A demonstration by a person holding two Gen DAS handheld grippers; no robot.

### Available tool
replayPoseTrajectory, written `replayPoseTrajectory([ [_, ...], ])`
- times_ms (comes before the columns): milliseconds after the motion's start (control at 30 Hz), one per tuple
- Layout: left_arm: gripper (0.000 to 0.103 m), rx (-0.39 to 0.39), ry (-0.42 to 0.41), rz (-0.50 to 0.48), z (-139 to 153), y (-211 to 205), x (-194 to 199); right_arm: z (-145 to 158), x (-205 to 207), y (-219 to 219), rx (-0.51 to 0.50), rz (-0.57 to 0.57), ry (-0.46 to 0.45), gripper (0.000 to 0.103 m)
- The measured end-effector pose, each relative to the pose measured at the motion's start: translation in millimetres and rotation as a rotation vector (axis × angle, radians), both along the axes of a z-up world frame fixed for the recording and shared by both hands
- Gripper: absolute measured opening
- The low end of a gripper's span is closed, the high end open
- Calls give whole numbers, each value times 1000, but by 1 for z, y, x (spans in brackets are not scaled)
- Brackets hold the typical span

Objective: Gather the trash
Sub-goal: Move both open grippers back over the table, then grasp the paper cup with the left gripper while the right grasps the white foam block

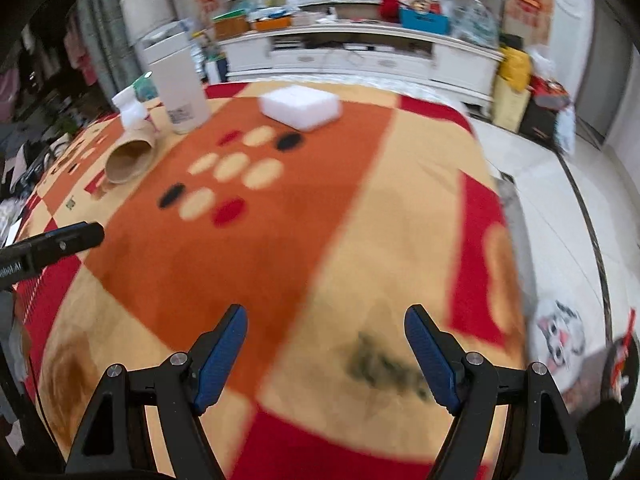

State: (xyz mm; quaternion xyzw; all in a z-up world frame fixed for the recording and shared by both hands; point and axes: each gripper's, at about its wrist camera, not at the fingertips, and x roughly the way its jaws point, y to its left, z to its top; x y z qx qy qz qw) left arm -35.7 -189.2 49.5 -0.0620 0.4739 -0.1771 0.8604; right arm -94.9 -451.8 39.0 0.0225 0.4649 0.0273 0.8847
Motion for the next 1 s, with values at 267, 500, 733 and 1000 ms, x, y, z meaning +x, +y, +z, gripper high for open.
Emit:
replayPoseTrajectory([
  [267, 68, -13, 20, 87, 5, 42, 68, 19, 105, 34, -52, 78, -26, 79],
  [500, 68, -73, 49, 141, 1, 62, 114, 22, 182, 31, -116, 103, -41, 79],
  [733, 68, -100, 83, 150, -16, 54, 138, 9, 220, 23, -157, 144, -32, 82],
  [1000, 71, -87, 100, 152, -25, 34, 147, -8, 239, 19, -151, 164, 7, 84],
])
